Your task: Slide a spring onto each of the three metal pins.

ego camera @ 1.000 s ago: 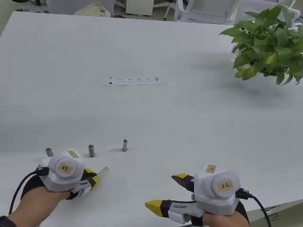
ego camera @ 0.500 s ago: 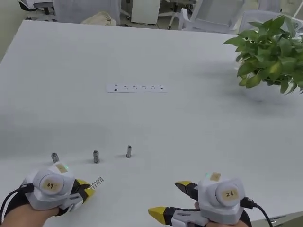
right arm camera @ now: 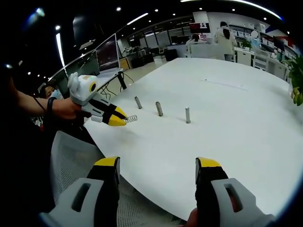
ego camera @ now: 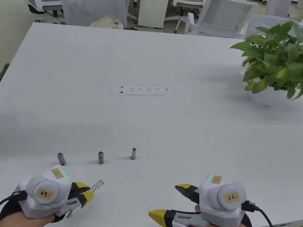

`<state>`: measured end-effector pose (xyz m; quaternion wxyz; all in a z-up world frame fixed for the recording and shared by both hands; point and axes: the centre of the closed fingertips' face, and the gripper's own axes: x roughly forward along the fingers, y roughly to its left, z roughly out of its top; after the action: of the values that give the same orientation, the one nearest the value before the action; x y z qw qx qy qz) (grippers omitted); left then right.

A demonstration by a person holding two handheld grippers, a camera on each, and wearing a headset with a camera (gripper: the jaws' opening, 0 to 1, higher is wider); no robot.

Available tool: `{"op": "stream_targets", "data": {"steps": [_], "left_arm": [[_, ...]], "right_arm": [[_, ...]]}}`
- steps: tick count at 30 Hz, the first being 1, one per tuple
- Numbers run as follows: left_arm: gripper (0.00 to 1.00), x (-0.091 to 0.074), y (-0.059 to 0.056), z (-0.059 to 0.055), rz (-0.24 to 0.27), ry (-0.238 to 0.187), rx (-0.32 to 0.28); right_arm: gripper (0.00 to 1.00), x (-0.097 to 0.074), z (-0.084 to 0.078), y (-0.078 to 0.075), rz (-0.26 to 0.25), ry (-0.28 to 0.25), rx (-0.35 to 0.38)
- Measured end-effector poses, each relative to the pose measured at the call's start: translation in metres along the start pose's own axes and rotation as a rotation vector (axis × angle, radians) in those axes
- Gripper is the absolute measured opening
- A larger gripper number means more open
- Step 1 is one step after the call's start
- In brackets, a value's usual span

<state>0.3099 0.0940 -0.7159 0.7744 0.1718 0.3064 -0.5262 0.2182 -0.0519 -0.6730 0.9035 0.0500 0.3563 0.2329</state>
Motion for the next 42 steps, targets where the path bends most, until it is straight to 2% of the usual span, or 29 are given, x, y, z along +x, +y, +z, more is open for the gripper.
{"op": "stream_targets", "data": {"steps": [18, 23, 27, 34, 42], "left_arm": [[0.03, -0.019, -0.009, 0.014, 0.001, -0.039, 0.035], [0.03, -0.024, -0.014, 0.019, -0.003, -0.049, 0.052], [0.03, -0.026, -0.016, 0.022, -0.007, -0.056, 0.062], [0.03, -0.026, -0.024, 0.029, -0.021, -0.068, 0.085], [0.03, -0.025, -0.04, 0.039, -0.055, -0.08, 0.12]], "right_arm": [[0.61, -0.002, 0.006, -0.003, 0.01, -0.013, 0.004], [0.61, -0.001, 0.009, 0.0, 0.024, -0.03, 0.028], [0.61, 0.002, 0.009, 0.001, 0.03, -0.019, 0.019], [0.61, 0.006, 0.008, 0.006, 0.046, -0.009, 0.014], [0.61, 0.01, 0.009, 0.013, 0.071, 0.0, 0.006]]}}
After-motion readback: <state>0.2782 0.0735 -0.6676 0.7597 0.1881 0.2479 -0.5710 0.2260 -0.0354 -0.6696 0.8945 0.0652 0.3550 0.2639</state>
